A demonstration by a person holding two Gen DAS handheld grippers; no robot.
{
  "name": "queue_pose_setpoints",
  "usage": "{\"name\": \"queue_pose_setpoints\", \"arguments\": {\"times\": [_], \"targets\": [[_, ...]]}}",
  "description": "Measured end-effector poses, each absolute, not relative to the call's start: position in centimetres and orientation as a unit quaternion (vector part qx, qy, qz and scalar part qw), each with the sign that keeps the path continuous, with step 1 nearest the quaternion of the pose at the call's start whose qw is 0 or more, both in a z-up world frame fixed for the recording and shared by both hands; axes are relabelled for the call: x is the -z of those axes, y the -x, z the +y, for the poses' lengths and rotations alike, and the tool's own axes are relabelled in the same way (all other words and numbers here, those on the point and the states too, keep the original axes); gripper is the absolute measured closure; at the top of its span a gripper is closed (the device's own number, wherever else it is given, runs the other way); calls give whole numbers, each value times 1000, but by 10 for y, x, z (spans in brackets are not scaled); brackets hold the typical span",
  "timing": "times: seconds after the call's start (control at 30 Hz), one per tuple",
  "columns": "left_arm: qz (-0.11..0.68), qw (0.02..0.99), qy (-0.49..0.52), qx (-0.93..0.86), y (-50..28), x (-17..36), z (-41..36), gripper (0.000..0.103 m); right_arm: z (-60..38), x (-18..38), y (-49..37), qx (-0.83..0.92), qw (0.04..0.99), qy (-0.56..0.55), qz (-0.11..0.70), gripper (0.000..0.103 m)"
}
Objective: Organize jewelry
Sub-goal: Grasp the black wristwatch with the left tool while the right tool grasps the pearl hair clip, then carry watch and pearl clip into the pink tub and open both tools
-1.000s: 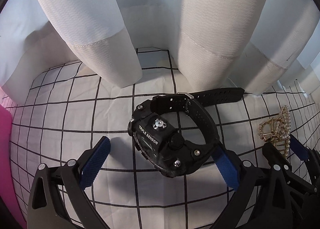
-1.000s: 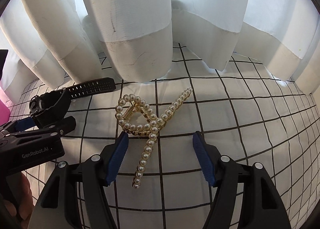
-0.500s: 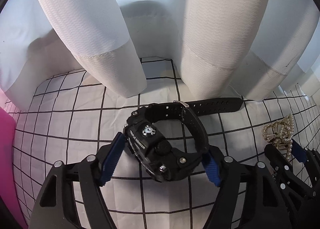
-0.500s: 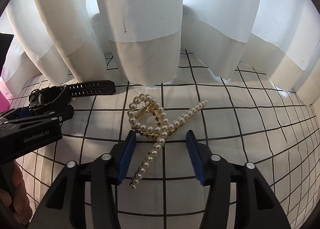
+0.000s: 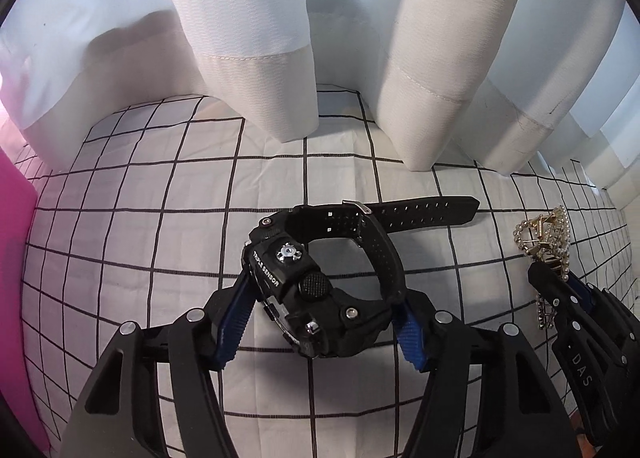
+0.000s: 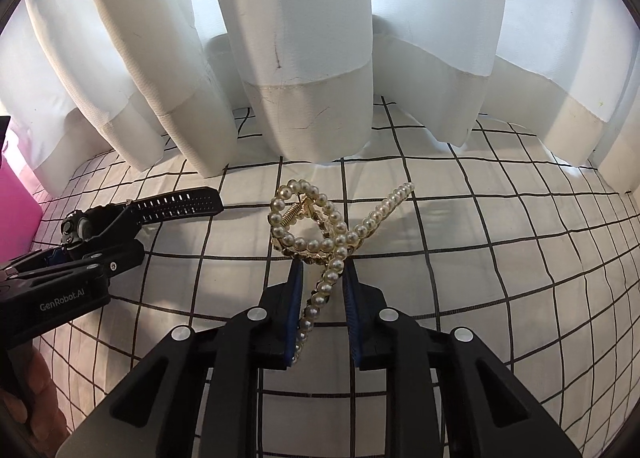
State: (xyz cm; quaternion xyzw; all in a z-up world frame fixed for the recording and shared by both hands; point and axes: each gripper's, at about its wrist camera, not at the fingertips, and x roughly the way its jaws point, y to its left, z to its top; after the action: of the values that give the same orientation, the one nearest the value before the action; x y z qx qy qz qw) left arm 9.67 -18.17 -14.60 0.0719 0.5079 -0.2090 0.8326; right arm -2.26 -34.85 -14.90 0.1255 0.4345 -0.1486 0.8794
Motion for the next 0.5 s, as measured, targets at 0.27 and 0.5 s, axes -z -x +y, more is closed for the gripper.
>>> {"name": "queue_pose_setpoints", "arguments": {"times": [0.27,0.5], "targets": [[504,835,-67,209,-74,142,-148,42,-335,133,30,138,885,-121,428,83],[488,844,-61,216,-49,119,-119,42,-312,108,40,122,894,-111,416,83]]}}
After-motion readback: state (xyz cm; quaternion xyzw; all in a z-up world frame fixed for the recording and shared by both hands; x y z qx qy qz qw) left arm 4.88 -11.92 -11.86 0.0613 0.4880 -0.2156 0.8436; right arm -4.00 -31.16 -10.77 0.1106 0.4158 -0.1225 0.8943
